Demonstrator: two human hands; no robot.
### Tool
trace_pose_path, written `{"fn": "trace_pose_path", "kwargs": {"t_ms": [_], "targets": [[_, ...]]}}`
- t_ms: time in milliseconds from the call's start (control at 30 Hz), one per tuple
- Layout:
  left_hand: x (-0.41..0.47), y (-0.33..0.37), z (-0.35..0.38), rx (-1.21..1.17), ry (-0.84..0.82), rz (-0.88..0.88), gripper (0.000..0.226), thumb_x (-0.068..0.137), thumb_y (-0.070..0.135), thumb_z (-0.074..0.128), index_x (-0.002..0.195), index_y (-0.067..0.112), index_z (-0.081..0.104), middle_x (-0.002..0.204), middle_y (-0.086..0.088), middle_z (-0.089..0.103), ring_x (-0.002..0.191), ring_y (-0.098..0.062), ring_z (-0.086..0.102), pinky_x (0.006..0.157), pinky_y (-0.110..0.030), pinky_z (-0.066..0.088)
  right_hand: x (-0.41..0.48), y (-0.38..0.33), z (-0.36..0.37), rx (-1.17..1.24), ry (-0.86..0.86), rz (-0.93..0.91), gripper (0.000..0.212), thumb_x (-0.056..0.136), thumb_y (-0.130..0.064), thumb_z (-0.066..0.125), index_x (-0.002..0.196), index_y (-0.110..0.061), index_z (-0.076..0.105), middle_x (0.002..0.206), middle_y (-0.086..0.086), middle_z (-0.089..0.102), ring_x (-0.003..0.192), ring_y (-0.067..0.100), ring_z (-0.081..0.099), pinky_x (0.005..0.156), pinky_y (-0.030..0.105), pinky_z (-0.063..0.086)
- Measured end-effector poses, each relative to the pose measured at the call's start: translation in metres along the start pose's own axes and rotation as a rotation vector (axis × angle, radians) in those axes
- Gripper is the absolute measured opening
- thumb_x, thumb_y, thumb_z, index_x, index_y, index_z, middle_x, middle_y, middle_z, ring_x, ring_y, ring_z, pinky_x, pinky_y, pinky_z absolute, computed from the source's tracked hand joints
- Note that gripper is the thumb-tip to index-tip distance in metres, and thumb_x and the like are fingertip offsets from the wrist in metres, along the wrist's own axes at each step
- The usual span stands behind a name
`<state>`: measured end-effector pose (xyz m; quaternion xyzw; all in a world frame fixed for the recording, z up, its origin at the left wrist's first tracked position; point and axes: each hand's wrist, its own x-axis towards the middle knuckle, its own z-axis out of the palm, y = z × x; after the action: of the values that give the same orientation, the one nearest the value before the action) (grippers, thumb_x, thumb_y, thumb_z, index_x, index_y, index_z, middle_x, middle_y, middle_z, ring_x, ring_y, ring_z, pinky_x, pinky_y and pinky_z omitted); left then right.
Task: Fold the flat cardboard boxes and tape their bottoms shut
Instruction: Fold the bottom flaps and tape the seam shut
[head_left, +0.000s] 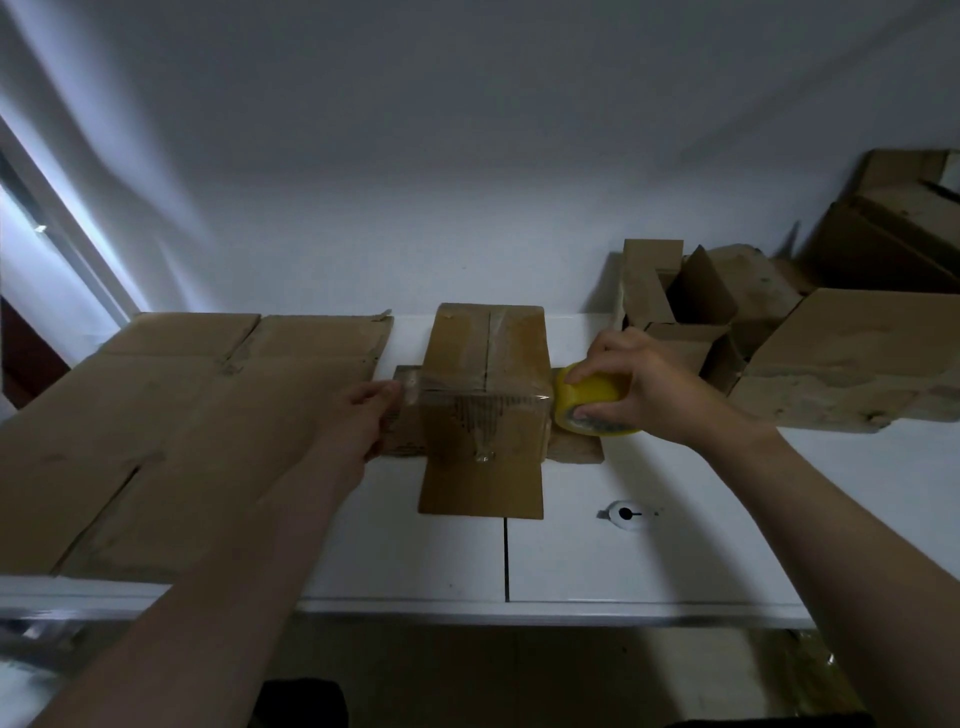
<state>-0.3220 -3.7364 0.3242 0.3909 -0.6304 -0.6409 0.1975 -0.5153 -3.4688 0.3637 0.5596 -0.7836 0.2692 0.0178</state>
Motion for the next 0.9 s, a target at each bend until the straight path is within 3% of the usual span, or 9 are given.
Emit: {"fn": "trace_pose_path", "kwargs": {"t_ms": [100, 333, 467, 600, 700, 767, 833, 900], "targets": [[0.005, -0.005, 0.006, 0.003, 0.034, 0.001, 0.019, 0.097, 0.033, 0.066, 0.108, 0.021, 0.073, 0.089, -0.008, 0.065, 0.078, -0.024, 0.052, 0.054, -0.028, 0.039, 0.003, 0.001, 0.003, 0.01, 0.018, 0.012, 0.034, 0.075, -0.036, 0.084, 0.107, -0.034, 0.072, 0.105, -0.008, 0.055, 0.102, 0.01, 0.04, 0.08, 0.027, 0.036], [0.002, -0.007, 0.032, -0.062, 0.111, 0.027, 0.009, 0.1, 0.025, 0.062, 0.102, 0.024, 0.07, 0.076, -0.001, 0.064, 0.057, -0.012, 0.052, 0.044, -0.021, 0.041, 0.003, 0.004, 0.008, 0.039, 0.057, 0.017, 0.037, 0.072, -0.043, 0.079, 0.107, -0.033, 0.072, 0.105, -0.008, 0.056, 0.1, 0.005, 0.039, 0.081, 0.013, 0.033], [-0.001, -0.006, 0.031, -0.078, 0.082, -0.011, 0.011, 0.102, 0.027, 0.058, 0.1, 0.029, 0.069, 0.068, -0.004, 0.06, 0.053, -0.015, 0.047, 0.045, -0.023, 0.038, 0.0, 0.003, 0.011, 0.105, 0.07, 0.008, 0.037, 0.073, -0.042, 0.081, 0.106, -0.028, 0.074, 0.106, -0.006, 0.058, 0.099, 0.008, 0.051, 0.082, 0.019, 0.043], [-0.011, -0.003, 0.02, -0.124, -0.026, -0.104, 0.012, 0.102, 0.028, 0.058, 0.105, 0.023, 0.069, 0.073, -0.005, 0.061, 0.058, -0.016, 0.049, 0.053, -0.028, 0.047, -0.006, 0.001, 0.015, 0.229, 0.097, 0.018, 0.038, 0.072, -0.043, 0.082, 0.106, -0.028, 0.074, 0.108, -0.01, 0.059, 0.104, 0.011, 0.058, 0.083, 0.03, 0.051], [-0.017, -0.007, 0.003, -0.084, -0.057, -0.106, 0.018, 0.101, 0.028, 0.06, 0.115, 0.02, 0.066, 0.077, -0.004, 0.065, 0.06, -0.015, 0.052, 0.052, -0.028, 0.047, -0.01, -0.005, 0.016, 0.299, 0.1, 0.047, 0.038, 0.071, -0.042, 0.084, 0.105, -0.029, 0.074, 0.109, -0.013, 0.06, 0.105, 0.011, 0.058, 0.083, 0.029, 0.052], [-0.022, -0.009, -0.005, -0.058, -0.048, -0.109, 0.028, 0.098, 0.029, 0.065, 0.123, 0.022, 0.054, 0.083, -0.005, 0.066, 0.059, -0.014, 0.055, 0.047, -0.027, 0.046, -0.013, -0.009, 0.015, 0.296, 0.075, 0.031, 0.039, 0.07, -0.042, 0.084, 0.105, -0.028, 0.074, 0.108, -0.014, 0.06, 0.105, 0.009, 0.058, 0.082, 0.023, 0.051], [-0.028, -0.01, -0.01, -0.058, -0.04, -0.166, 0.045, 0.095, 0.029, 0.069, 0.126, 0.032, 0.036, 0.101, -0.009, 0.067, 0.067, -0.018, 0.063, 0.046, -0.027, 0.049, -0.016, -0.01, 0.014, 0.294, 0.052, 0.016, 0.039, 0.07, -0.043, 0.083, 0.105, -0.029, 0.075, 0.109, -0.013, 0.059, 0.106, 0.007, 0.057, 0.081, 0.019, 0.049], [-0.032, -0.011, -0.012, 0.01, -0.03, -0.175, 0.053, 0.094, 0.035, 0.07, 0.132, 0.035, 0.032, 0.112, -0.011, 0.066, 0.078, -0.023, 0.067, 0.048, -0.029, 0.051, -0.017, -0.01, 0.013, 0.28, 0.048, 0.022, 0.037, 0.07, -0.043, 0.083, 0.105, -0.032, 0.074, 0.109, -0.013, 0.059, 0.106, 0.007, 0.057, 0.081, 0.017, 0.048]]}}
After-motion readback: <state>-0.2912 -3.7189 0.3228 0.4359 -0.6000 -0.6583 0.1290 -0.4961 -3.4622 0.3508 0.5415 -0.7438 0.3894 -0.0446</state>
